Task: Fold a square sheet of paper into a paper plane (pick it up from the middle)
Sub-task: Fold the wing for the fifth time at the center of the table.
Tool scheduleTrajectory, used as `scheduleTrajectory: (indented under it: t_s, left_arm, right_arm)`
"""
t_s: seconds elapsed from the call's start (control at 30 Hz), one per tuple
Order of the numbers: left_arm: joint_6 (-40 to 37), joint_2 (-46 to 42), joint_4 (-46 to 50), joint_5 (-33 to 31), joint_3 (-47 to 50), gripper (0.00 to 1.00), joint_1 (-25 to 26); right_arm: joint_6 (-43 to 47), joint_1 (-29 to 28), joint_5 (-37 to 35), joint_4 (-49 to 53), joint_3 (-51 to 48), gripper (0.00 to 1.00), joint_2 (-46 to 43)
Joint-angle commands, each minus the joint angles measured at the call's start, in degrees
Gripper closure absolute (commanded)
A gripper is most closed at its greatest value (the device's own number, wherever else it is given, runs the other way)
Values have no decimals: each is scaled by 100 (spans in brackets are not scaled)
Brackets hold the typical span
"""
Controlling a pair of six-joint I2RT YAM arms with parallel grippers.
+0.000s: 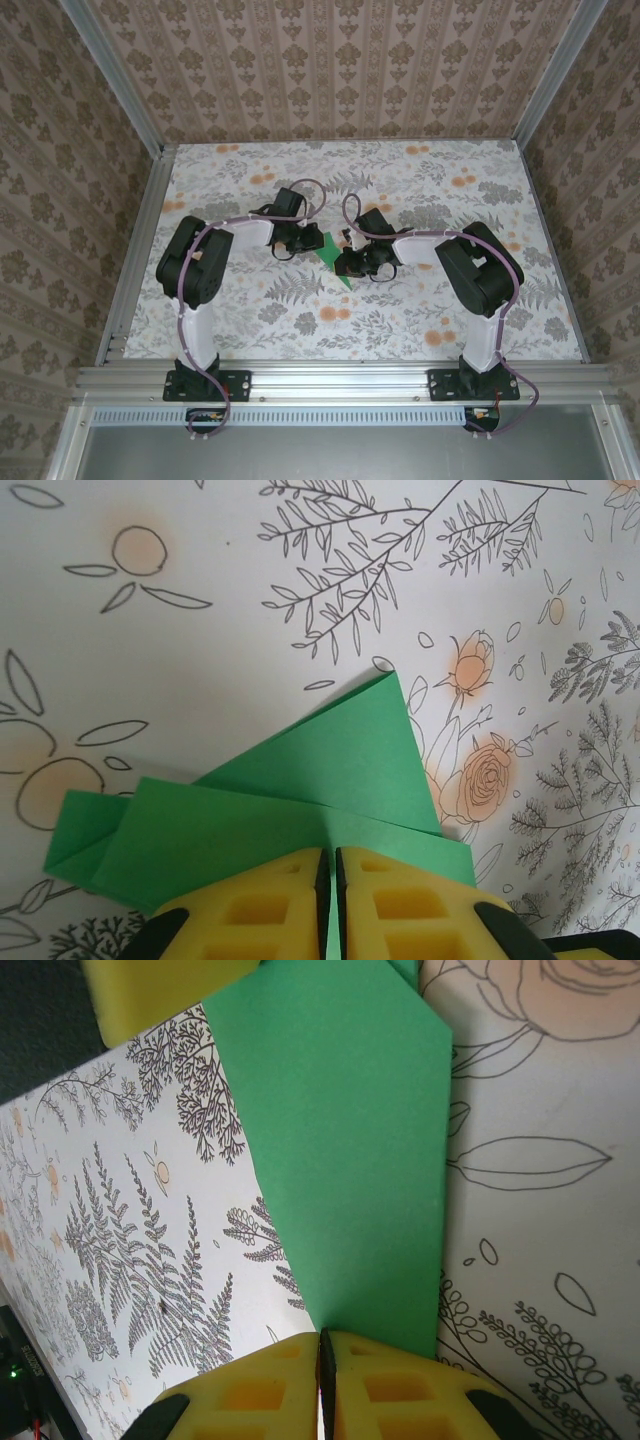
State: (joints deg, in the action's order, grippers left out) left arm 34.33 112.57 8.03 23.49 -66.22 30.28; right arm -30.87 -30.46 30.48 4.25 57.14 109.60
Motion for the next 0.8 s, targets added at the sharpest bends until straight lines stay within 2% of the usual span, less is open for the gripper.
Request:
scheduleTrajectory:
  t_s: [0.0, 0.57, 0.77]
  left_arm:
    - [124, 211, 339, -409, -46, 86, -148]
    - [-123, 305, 422, -441, -194, 87, -833]
    - [-277, -132, 531, -327, -298, 86, -910]
  right_arm:
    - [-24, -13, -513, 920, -426, 87, 433]
    - [-12, -13, -556, 944, -468, 87, 441]
    - [-12, -13, -547, 953, -459, 87, 430]
